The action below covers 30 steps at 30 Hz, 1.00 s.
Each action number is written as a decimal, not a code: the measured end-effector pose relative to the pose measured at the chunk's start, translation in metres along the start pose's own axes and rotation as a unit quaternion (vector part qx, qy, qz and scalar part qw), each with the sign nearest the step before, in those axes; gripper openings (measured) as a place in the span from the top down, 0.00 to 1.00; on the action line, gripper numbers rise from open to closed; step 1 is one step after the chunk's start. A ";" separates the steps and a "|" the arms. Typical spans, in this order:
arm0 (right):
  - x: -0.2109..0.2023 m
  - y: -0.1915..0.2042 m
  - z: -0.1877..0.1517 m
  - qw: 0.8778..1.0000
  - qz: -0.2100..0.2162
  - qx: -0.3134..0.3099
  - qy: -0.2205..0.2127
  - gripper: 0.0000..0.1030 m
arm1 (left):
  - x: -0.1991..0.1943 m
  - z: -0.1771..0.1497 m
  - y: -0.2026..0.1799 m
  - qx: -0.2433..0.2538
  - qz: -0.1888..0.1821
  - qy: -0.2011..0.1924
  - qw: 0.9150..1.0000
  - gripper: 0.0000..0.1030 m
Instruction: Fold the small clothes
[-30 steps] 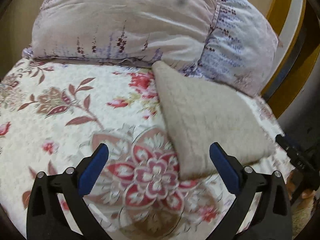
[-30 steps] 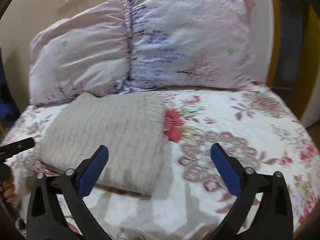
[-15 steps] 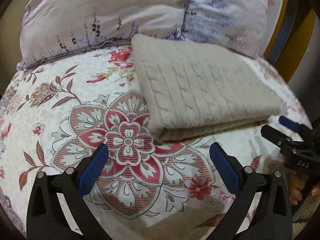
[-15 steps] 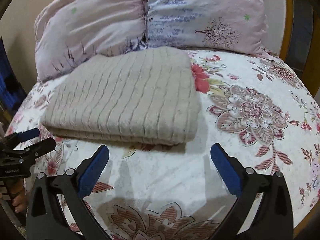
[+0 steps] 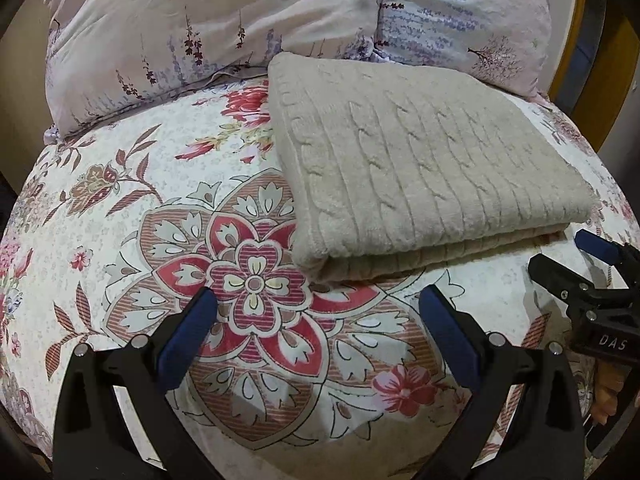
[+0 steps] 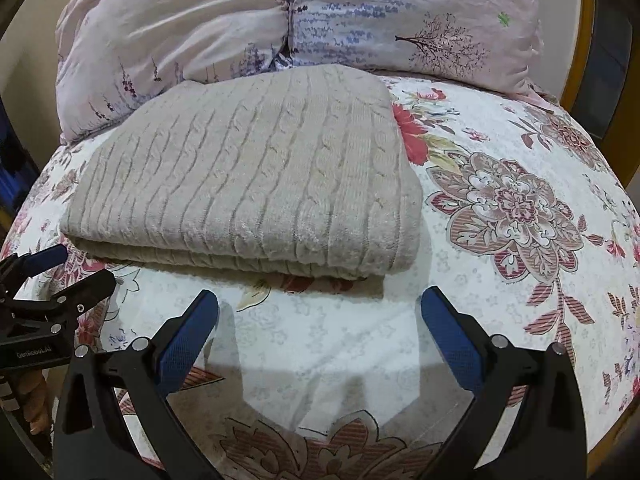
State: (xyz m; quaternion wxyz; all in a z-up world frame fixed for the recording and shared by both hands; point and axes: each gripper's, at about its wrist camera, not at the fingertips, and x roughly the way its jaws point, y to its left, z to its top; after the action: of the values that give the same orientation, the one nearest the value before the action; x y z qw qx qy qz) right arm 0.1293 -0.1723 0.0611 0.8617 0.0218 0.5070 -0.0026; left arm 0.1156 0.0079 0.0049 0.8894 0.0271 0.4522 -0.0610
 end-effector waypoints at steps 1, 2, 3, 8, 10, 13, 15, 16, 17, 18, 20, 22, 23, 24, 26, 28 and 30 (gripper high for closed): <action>0.000 0.000 0.000 1.000 -0.002 -0.002 0.001 0.01 | 0.000 0.000 -0.001 0.001 0.003 0.000 1.000 0.02; 0.001 0.001 0.001 1.000 -0.004 -0.004 0.002 0.01 | 0.001 0.000 -0.002 0.002 0.006 -0.002 1.000 0.02; 0.001 0.002 0.001 1.000 -0.007 -0.006 0.003 0.01 | 0.001 0.000 -0.002 0.002 0.008 -0.003 1.000 0.02; 0.002 0.004 0.002 1.000 -0.016 -0.011 0.007 0.01 | 0.002 0.000 -0.002 -0.001 0.010 -0.010 1.000 0.02; 0.002 0.005 0.003 1.000 -0.018 -0.011 0.008 0.01 | 0.002 -0.001 -0.002 -0.001 0.010 -0.010 1.000 0.02; 0.003 0.004 0.003 1.000 -0.020 -0.012 0.009 0.01 | 0.001 -0.001 -0.002 -0.003 0.010 -0.011 1.000 0.02; 0.003 0.004 0.003 1.000 -0.020 -0.012 0.009 0.01 | 0.001 -0.001 -0.002 -0.004 0.011 -0.011 1.000 0.02; 0.003 0.004 0.003 1.000 -0.021 -0.012 0.009 0.01 | 0.002 -0.001 -0.002 -0.004 0.010 -0.012 1.000 0.02; 0.003 0.005 0.003 1.000 -0.021 -0.012 0.009 0.01 | 0.002 -0.001 -0.002 -0.004 0.010 -0.011 1.000 0.02; 0.003 0.005 0.003 1.000 -0.021 -0.011 0.009 0.01 | 0.002 -0.001 -0.002 -0.004 0.011 -0.012 1.000 0.02; 0.003 0.005 0.003 1.000 -0.022 -0.011 0.009 0.01 | 0.002 -0.001 -0.002 -0.004 0.011 -0.012 1.000 0.02; 0.003 0.005 0.003 1.000 -0.021 -0.012 0.009 0.01 | 0.003 -0.001 -0.002 -0.004 0.011 -0.012 1.000 0.02; 0.003 0.004 0.003 1.000 -0.020 -0.012 0.009 0.01 | 0.003 -0.001 -0.002 -0.004 0.011 -0.012 1.000 0.02; 0.003 0.004 0.003 1.000 -0.020 -0.013 0.009 0.01 | 0.003 -0.001 -0.002 -0.004 0.011 -0.012 1.000 0.02; 0.003 0.004 0.003 1.000 -0.020 -0.013 0.009 0.01 | 0.003 0.000 -0.002 -0.004 0.011 -0.012 1.000 0.02; 0.003 0.004 0.003 1.000 -0.020 -0.014 0.009 0.01 | 0.003 -0.001 -0.002 -0.004 0.011 -0.012 1.000 0.02; 0.003 0.004 0.002 1.000 -0.019 -0.014 0.009 0.01 | 0.003 -0.001 -0.002 -0.004 0.011 -0.012 1.000 0.02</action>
State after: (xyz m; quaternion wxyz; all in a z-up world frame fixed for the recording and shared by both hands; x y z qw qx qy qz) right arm 0.1328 -0.1685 0.0602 0.8569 0.0000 0.5154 -0.0120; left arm 0.1165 0.0061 0.0021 0.8955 0.0280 0.4414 -0.0499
